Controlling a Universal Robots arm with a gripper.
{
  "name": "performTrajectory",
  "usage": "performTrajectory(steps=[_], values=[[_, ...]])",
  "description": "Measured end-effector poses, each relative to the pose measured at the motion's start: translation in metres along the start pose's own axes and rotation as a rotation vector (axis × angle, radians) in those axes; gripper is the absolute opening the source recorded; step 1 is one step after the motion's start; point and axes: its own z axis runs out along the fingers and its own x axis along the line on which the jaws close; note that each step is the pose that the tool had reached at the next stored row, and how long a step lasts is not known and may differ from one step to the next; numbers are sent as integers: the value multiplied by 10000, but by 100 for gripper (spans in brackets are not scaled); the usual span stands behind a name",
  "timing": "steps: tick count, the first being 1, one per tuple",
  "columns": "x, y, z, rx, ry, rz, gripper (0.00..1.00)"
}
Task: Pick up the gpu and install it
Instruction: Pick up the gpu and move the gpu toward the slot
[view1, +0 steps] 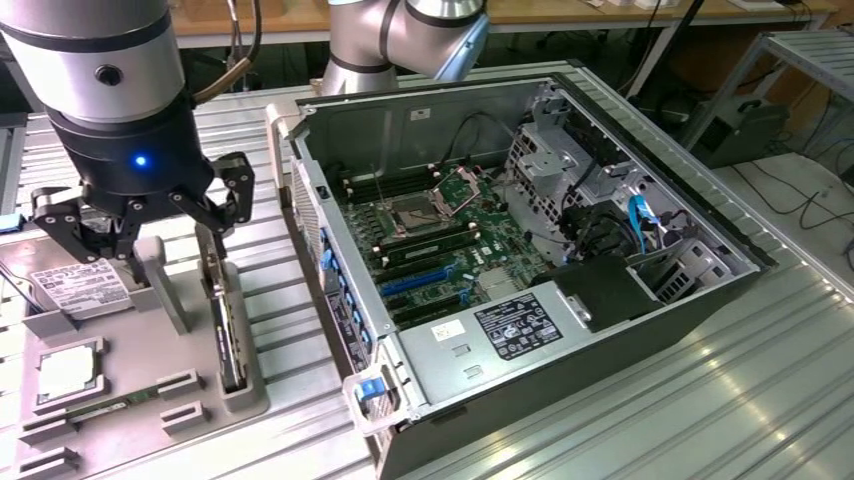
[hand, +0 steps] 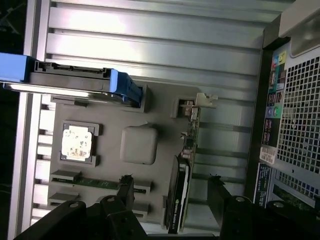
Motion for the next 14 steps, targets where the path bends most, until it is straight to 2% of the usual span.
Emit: performTrajectory(steps=[3, 14], values=[[-1, -2, 33, -1, -20, 87, 70], [-5, -7, 178, -4, -35, 150, 70]])
